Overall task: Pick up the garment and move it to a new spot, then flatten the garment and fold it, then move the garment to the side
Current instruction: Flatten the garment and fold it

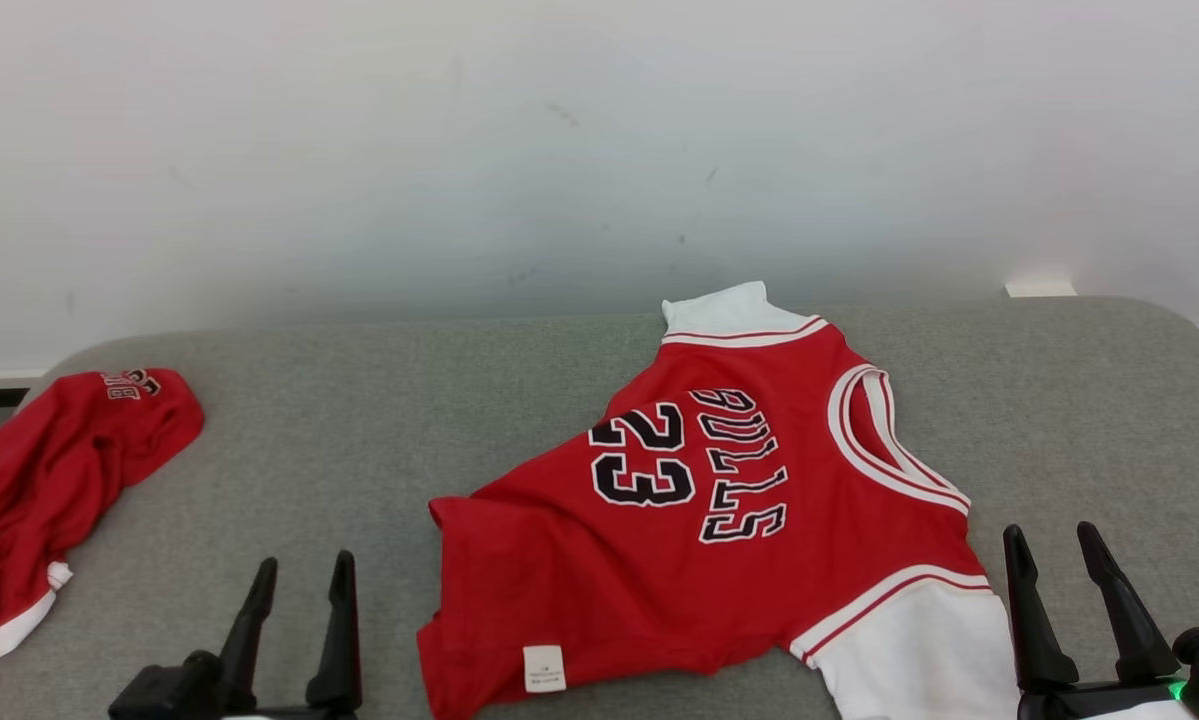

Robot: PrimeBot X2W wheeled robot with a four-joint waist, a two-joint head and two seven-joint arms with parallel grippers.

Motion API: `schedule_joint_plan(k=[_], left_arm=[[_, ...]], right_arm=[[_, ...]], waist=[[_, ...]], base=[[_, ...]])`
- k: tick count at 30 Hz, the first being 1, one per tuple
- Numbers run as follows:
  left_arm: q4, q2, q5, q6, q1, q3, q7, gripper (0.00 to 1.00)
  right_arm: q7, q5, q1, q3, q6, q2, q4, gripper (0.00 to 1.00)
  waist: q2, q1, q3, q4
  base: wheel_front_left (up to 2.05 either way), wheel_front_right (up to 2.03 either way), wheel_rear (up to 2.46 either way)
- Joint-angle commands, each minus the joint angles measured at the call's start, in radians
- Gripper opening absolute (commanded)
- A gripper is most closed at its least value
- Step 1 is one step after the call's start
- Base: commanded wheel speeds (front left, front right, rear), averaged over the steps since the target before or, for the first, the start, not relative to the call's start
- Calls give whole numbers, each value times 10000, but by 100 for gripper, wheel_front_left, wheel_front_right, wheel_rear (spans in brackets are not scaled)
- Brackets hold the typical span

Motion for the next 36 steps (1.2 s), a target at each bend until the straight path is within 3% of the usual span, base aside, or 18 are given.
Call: schedule_joint_plan(k=[1,9,18,36], left_arm=[[-8,35,-67,15,37,-9,-2,100],[588,170,87,-114,-128,-951,4,100],[2208,911,-1156,-159,-757,-2759,1529,100],[2907,1434,-2081,-164,-2054,-4192,1336,100]], right_arm=[[-24,-100,128,-44,-23,37,34,100],[972,85,386,-241,-25,-238,637,100],[2740,1093,55,146,-24,-381,2173,100],[2813,1854,-1149,1172,-25,-178,4546,100]], waist=[[-1,1,9,12],[-1,1,129,153],[-1,1,572,17],[-1,1,1362,51]], base=[[0,0,0],[0,0,0],[0,0,0],[0,0,0]])
